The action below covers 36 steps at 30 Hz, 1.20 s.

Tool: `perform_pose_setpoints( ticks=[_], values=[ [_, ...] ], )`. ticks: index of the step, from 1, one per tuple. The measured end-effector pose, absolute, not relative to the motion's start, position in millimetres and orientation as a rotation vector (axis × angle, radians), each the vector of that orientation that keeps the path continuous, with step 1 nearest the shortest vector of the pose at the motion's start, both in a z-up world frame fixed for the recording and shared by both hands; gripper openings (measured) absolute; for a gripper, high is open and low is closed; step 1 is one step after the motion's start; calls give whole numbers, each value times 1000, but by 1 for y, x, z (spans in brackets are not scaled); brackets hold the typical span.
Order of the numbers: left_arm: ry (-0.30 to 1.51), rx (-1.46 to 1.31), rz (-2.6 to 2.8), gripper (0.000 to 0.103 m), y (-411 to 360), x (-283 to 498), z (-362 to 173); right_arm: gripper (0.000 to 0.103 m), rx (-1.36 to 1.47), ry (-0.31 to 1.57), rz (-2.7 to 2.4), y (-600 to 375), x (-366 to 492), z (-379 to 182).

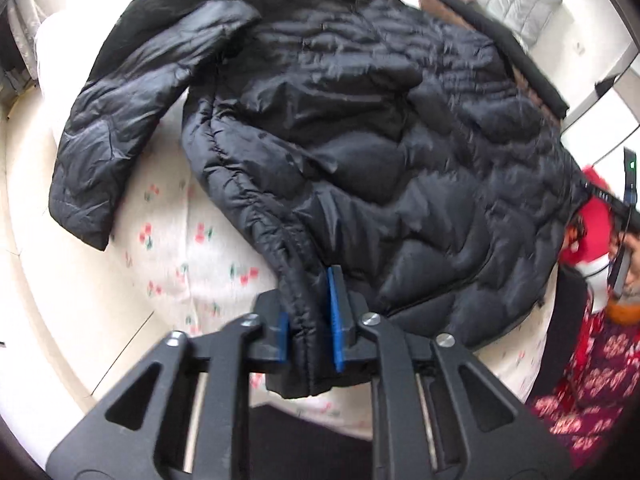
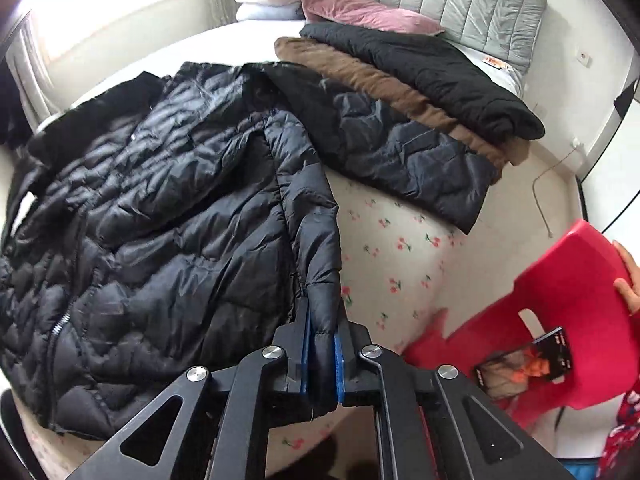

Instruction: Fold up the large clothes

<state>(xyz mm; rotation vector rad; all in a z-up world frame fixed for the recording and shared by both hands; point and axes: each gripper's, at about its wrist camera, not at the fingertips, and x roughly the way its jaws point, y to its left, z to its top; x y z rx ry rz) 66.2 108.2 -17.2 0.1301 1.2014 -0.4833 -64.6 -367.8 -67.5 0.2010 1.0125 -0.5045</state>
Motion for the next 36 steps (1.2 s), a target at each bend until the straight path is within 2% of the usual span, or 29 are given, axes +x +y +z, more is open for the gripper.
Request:
perform_pose_setpoints(
  ticks=[2, 4, 7, 9, 14, 20, 21, 22, 24, 26, 36],
  values=[
    [1204, 127, -456, 60, 114, 74, -16, 27, 208, 1028, -522, -371, -61, -70],
    [1157, 77, -414, 75, 126, 87, -7, 49, 245, 995, -505, -371, -61, -62],
    [1118, -10, -429, 75, 134, 107, 2, 62, 212, 927, -492, -361, -53, -40],
    [1093, -36, -507, 75, 126, 124, 2, 66, 181, 903, -440, -345, -47, -32],
    [1084, 3, -556, 75, 91, 185, -13, 68, 232, 914, -143, -300, 5, -29],
    [1137, -33, -542, 75, 81, 259, -44, 68, 284, 1011, 161, -243, 95, -57],
    [1139, -55, -557, 74, 81, 268, -48, 68, 294, 1028, 198, -232, 113, -64],
    [1134, -84, -581, 69, 80, 276, -49, 68, 303, 1037, 218, -226, 121, -70],
    [1127, -111, -626, 51, 79, 286, -50, 68, 325, 1057, 264, -213, 150, -81],
    [1131, -168, -707, 7, 79, 290, -50, 68, 352, 1050, 315, -201, 176, -89],
    [909, -218, -875, 3, 133, 226, 2, 67, 631, 929, 484, -201, 241, -101]
  ],
)
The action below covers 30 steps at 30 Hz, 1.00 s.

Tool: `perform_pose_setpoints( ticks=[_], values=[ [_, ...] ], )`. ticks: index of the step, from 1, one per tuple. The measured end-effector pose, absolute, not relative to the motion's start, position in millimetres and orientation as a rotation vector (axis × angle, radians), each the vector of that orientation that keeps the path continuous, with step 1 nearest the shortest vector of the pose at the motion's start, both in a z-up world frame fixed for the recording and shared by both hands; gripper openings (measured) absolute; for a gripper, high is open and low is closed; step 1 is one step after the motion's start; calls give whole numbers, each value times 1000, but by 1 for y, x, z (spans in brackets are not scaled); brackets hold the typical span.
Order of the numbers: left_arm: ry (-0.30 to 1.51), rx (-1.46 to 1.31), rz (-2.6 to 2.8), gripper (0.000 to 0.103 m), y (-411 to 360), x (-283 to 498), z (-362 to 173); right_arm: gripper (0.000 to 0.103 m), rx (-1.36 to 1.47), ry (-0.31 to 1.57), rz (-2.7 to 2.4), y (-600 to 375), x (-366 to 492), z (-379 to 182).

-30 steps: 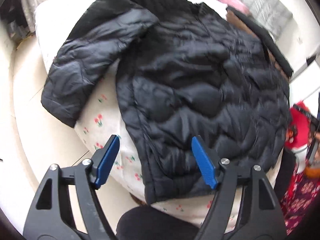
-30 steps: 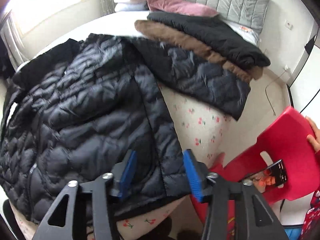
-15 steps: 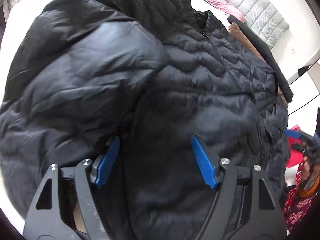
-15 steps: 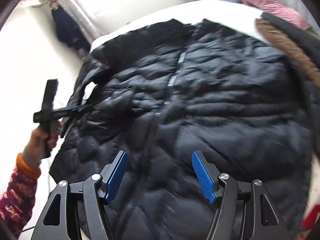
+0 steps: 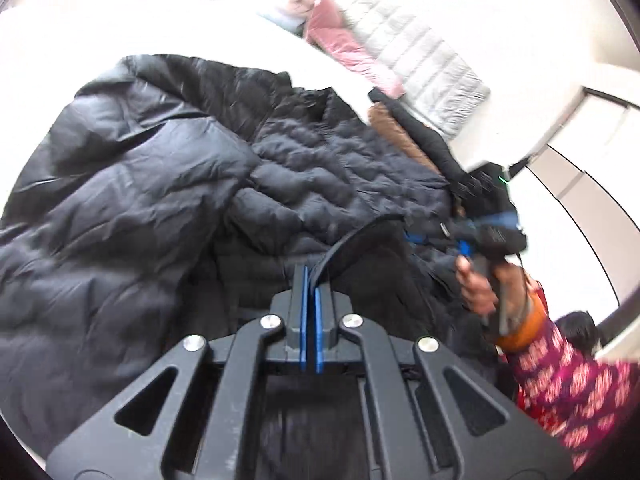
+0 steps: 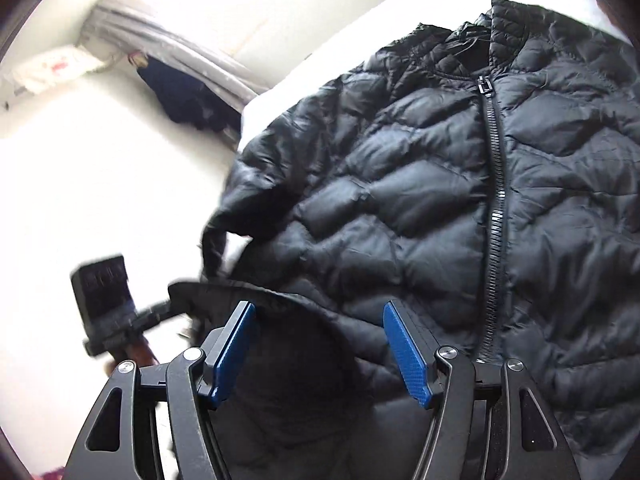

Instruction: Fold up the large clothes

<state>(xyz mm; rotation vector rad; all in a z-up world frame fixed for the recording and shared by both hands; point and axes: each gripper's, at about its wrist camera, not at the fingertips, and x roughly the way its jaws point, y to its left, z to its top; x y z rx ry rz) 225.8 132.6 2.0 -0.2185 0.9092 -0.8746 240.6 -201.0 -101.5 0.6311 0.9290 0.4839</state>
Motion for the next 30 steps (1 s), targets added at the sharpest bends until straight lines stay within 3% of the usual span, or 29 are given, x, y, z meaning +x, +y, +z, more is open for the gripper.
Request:
perform_pose_setpoints(
  ticks=[5, 9, 12, 14, 16, 20, 25, 27, 30],
  values=[
    [1006, -4, -900, 4, 150, 181, -6, 65, 695, 882, 653, -193, 222, -89],
    [1124, 117, -822, 12, 152, 162, -21, 63, 563, 1010, 685, -164, 201, -95],
    [1071, 137, -778, 34, 147, 158, -6, 56, 340, 1170, 613, -133, 182, -113],
    [1014, 122, -766, 50, 143, 158, 8, 56, 200, 1175, 576, -118, 167, -113],
    [956, 102, -786, 58, 134, 161, 24, 56, 143, 1159, 565, -111, 157, -105],
    [963, 178, -833, 60, 88, 169, 24, 56, 101, 1100, 545, -103, 155, -85],
    [1086, 364, -770, 60, 34, 178, -36, 56, 65, 1069, 419, -111, 161, -87],
    [1139, 329, -721, 60, 36, 184, -59, 56, 17, 1107, 331, -126, 155, -96],
    [1133, 274, -704, 65, 41, 178, -51, 56, 92, 1063, 318, -163, 133, -78]
  ],
)
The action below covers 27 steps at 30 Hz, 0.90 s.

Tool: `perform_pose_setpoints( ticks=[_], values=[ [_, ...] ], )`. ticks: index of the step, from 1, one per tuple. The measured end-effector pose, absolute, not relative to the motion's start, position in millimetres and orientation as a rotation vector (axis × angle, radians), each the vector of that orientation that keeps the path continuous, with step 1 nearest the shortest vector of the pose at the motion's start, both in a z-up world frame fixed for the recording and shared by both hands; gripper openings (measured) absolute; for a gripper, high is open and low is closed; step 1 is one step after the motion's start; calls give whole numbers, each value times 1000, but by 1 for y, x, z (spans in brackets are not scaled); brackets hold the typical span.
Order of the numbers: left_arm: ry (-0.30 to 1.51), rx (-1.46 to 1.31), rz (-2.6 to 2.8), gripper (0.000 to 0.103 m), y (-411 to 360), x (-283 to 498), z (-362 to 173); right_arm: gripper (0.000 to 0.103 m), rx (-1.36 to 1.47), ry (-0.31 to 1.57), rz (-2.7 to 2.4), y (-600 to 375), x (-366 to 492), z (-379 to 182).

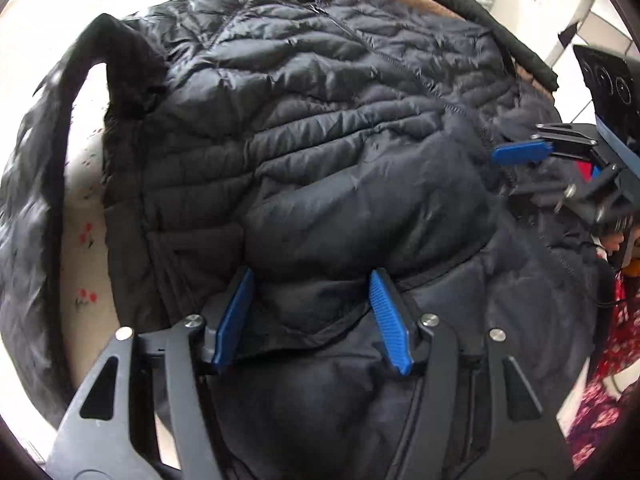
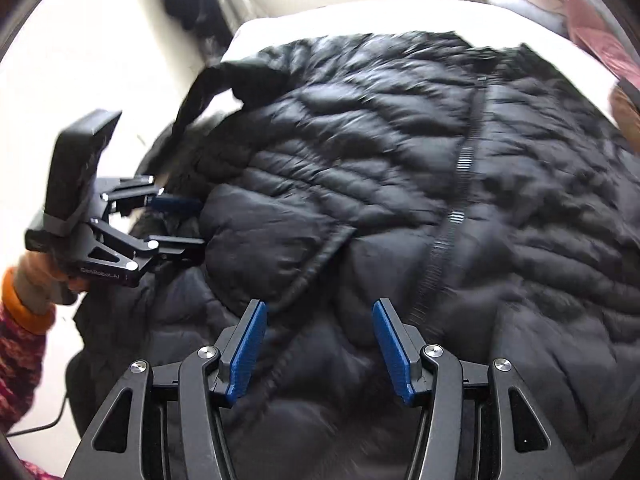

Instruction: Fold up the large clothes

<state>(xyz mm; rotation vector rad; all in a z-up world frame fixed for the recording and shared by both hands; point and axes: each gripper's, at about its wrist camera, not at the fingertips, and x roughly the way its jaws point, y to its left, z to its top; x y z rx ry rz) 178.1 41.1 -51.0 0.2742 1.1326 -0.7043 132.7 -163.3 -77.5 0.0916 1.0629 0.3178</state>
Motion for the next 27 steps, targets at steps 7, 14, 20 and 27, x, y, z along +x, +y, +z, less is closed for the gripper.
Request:
perform_pose_setpoints(
  ticks=[7, 14, 20, 27],
  values=[
    [1137, 304, -694, 85, 32, 156, -46, 59, 186, 1050, 35, -277, 110, -70],
    [1090, 337, -652, 85, 27, 126, -18, 60, 260, 1054, -13, -337, 73, -64],
    [1005, 359, -613, 89, 11, 119, 21, 77, 303, 941, -494, -453, 27, -28],
    [1035, 309, -594, 89, -12, 134, 32, 77, 579, 912, -829, -593, -23, -60]
  ],
)
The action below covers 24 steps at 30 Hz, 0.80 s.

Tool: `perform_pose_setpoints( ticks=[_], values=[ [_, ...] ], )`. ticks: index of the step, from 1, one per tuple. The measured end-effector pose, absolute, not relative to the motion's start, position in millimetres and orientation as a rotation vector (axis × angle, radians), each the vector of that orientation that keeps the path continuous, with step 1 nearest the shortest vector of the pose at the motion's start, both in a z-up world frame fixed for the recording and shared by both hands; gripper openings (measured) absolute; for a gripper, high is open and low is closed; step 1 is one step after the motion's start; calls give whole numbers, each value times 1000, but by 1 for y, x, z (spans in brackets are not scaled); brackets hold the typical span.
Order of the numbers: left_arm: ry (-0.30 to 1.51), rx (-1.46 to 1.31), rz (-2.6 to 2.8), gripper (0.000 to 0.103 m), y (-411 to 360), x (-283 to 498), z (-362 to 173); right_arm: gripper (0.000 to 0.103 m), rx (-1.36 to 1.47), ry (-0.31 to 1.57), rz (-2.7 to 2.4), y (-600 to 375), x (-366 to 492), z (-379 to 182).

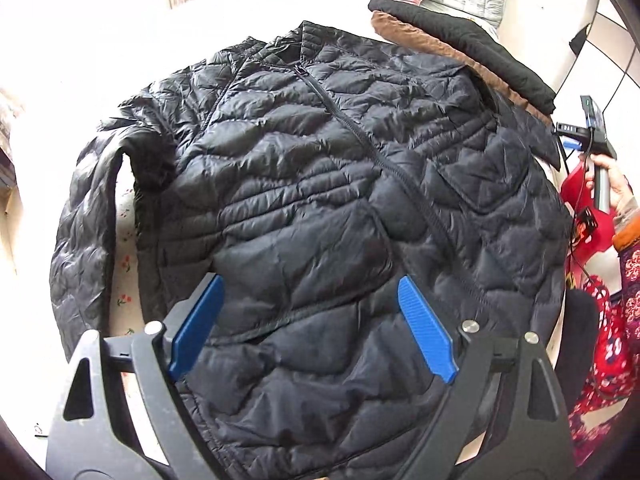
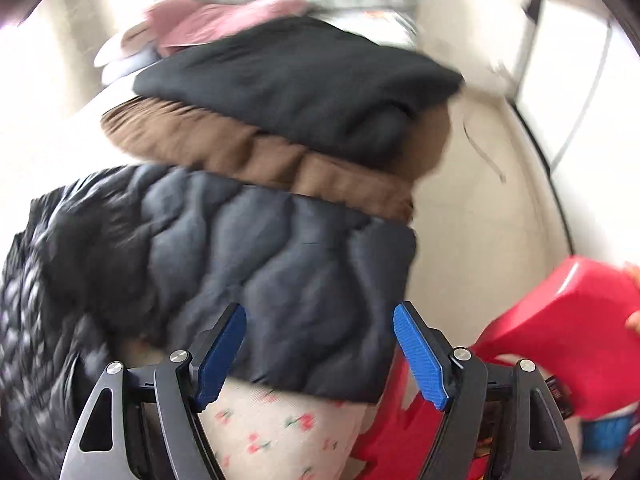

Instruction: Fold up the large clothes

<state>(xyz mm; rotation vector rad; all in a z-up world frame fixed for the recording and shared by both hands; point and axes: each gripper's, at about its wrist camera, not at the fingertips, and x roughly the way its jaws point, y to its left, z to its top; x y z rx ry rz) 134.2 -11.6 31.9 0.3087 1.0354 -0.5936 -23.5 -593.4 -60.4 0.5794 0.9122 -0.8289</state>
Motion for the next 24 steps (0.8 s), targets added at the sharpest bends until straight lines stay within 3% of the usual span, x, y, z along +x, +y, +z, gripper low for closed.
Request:
perform_pose_setpoints(
  ticks=[3, 4, 6, 7, 12, 17, 24],
  values=[
    [1053, 267, -601, 89, -22, 142, 30, 74, 724, 905, -815, -626, -35, -87],
    [1060, 242, -600, 89, -25, 147, 29, 50, 745, 883, -811, -630, -36, -91],
    [1084, 173, -577, 89, -30, 160, 26, 16, 702, 825, -800, -621, -34, -82],
    [1099, 146, -576, 89, -33, 165, 26, 10, 647, 815, -823, -610, -33, -74],
    [1134, 36, -632, 89, -71, 208, 34, 7, 192, 689, -900, -538, -8, 15],
    [1076, 52, -699, 87, -153, 246, 42, 7, -30, 525, -909, -528, 25, 102],
    [1028, -15, -861, 74, -295, 287, 3, 7, -162, 496, -967, -578, 63, 140]
  ],
)
